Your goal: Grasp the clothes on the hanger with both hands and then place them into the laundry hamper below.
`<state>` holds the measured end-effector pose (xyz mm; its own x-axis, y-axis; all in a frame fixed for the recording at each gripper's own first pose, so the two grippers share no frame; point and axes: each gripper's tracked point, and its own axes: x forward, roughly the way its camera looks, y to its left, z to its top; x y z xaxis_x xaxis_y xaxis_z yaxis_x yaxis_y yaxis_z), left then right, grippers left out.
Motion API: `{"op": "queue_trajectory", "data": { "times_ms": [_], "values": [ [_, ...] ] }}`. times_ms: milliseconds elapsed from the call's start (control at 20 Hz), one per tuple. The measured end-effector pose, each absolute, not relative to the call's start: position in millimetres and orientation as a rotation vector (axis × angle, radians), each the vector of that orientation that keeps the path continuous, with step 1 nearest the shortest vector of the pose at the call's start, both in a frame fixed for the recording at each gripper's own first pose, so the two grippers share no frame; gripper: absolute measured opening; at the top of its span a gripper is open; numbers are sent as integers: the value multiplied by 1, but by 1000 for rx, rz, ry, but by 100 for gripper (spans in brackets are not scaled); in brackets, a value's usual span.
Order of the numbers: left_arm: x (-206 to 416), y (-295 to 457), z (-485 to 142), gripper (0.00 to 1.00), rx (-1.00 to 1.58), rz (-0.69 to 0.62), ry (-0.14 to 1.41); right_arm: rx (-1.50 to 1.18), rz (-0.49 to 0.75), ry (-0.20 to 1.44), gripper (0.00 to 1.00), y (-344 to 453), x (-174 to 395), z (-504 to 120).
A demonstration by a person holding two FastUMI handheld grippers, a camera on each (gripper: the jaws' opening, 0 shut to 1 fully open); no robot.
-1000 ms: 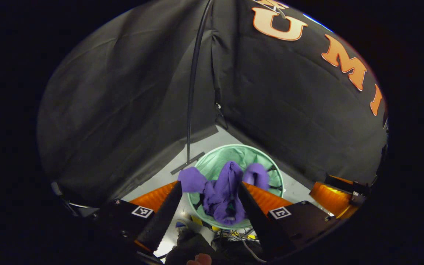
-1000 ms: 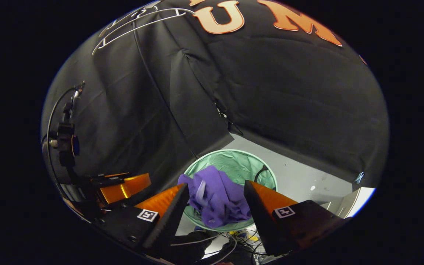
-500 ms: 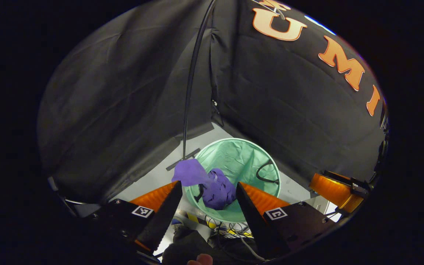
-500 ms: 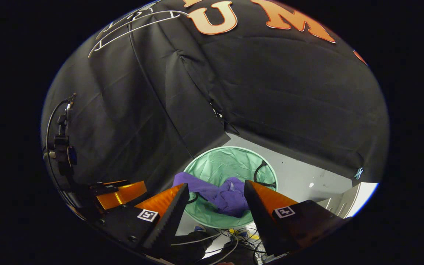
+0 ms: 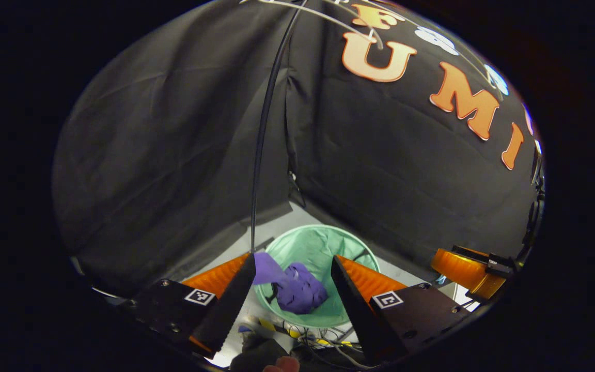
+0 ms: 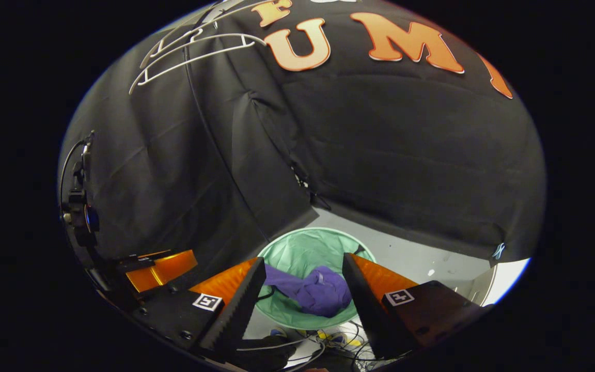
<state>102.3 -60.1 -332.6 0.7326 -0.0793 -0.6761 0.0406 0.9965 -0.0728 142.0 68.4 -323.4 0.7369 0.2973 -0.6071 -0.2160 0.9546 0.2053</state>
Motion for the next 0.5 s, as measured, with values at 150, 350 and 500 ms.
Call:
{"op": "queue_trajectory", "data": {
  "times_ms": [150,350,500],
  "values": [
    [106,-58,-280,95,-49,-80,624,118,282,609,90,65,148,-279],
    [123,-52,-210,95,-26,-62,477,90,274,460,99,55,161,-213],
    [132,-51,-158,95,-32,-51,348,90,260,325,98,47,171,-159]
  ]
}}
